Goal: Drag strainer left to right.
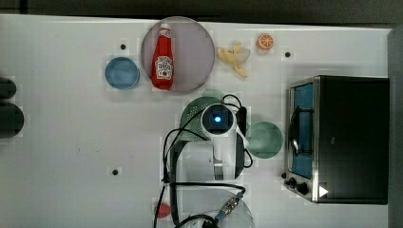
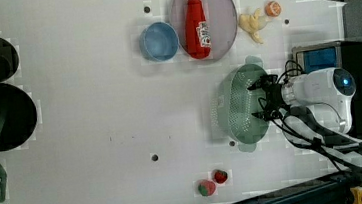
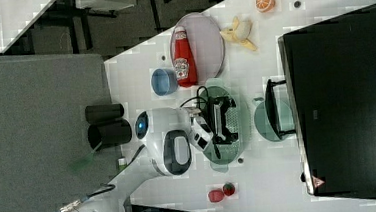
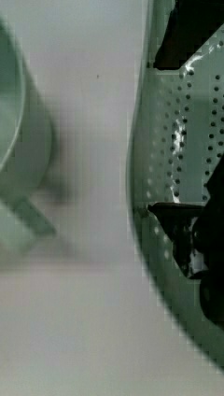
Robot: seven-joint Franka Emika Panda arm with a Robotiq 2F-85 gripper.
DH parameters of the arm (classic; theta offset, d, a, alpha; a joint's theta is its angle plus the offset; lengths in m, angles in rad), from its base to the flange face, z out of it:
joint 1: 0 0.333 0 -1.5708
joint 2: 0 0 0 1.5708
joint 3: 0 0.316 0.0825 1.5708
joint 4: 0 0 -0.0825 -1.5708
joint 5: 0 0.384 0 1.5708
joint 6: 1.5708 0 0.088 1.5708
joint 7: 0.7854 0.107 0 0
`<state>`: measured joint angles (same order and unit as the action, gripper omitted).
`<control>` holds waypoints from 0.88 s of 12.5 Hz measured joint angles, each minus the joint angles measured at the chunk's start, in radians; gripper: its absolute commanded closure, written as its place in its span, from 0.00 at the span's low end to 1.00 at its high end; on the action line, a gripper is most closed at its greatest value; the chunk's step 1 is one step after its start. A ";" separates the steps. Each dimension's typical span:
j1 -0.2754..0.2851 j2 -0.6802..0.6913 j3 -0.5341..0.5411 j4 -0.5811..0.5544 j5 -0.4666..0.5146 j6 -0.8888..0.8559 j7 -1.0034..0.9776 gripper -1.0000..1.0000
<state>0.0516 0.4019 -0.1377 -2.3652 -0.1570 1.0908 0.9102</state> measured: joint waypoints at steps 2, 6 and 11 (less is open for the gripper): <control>0.005 0.003 -0.009 0.000 0.030 -0.001 -0.017 0.00; 0.008 -0.016 0.013 -0.045 -0.004 -0.014 -0.053 0.00; 0.023 -0.283 0.076 -0.023 -0.001 -0.313 -0.289 0.00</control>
<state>0.0751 0.1184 -0.0619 -2.3887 -0.1582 0.7773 0.6211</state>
